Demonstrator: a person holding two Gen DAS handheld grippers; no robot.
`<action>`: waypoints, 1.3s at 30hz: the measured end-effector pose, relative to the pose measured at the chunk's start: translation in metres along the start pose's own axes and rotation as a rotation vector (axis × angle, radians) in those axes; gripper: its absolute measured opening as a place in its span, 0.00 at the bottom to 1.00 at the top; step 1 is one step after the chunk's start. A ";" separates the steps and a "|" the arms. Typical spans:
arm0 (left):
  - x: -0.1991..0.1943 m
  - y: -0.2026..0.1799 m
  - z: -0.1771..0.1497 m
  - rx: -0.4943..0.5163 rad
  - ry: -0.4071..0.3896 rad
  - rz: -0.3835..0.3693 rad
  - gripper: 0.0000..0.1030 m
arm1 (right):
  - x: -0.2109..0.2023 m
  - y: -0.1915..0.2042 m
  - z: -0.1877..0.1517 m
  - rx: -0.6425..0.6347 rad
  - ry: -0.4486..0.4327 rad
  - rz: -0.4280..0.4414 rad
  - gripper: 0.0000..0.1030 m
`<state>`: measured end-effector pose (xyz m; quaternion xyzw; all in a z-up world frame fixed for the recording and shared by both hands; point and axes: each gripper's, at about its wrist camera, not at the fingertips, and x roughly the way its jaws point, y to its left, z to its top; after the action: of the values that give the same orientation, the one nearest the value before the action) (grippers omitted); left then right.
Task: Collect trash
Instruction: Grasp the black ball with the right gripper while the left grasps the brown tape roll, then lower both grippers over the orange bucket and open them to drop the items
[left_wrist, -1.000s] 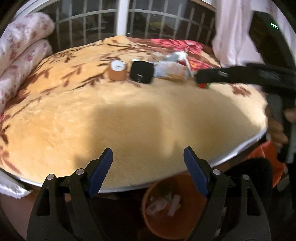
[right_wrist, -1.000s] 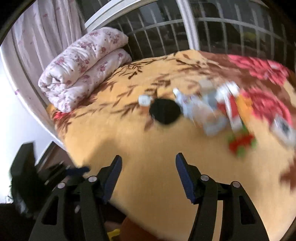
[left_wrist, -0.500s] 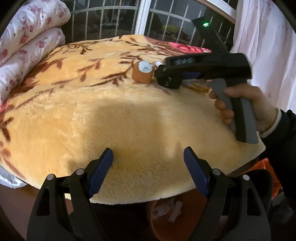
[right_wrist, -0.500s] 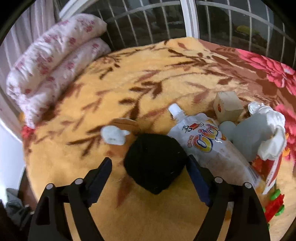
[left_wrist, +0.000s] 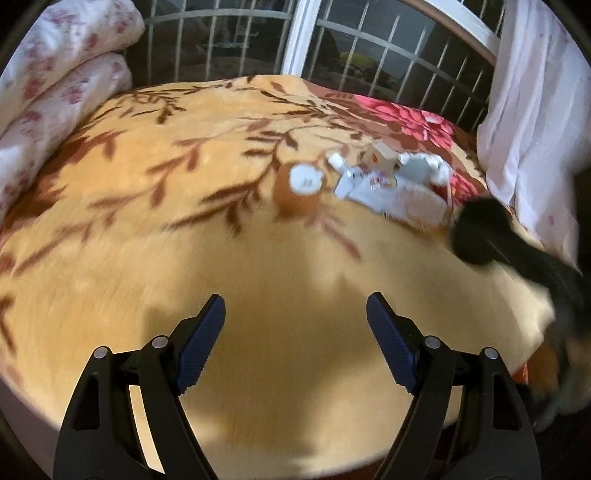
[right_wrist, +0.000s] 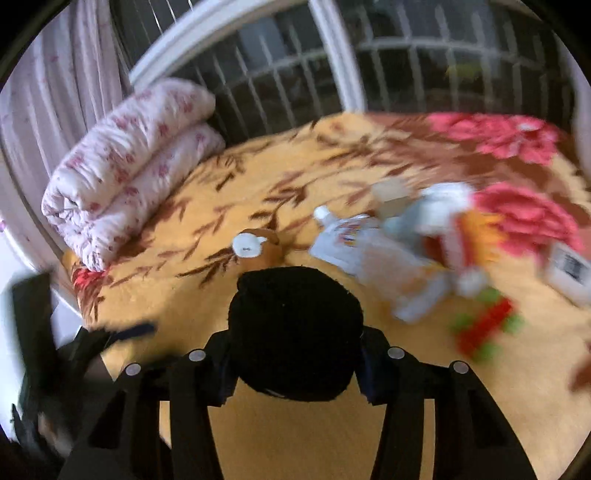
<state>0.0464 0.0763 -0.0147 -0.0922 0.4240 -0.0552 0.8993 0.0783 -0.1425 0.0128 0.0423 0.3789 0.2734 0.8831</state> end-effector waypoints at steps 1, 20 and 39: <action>0.007 -0.002 0.008 -0.003 0.004 0.015 0.75 | -0.019 -0.006 -0.010 0.007 -0.029 -0.022 0.49; 0.116 -0.025 0.075 0.040 0.060 0.243 0.29 | -0.104 -0.083 -0.099 0.208 -0.080 -0.107 0.50; -0.035 -0.099 -0.072 0.221 -0.036 0.104 0.25 | -0.112 -0.017 -0.150 0.122 0.011 -0.005 0.50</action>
<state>-0.0336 -0.0224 -0.0125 0.0284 0.4034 -0.0533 0.9130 -0.0812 -0.2348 -0.0264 0.0934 0.3999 0.2478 0.8775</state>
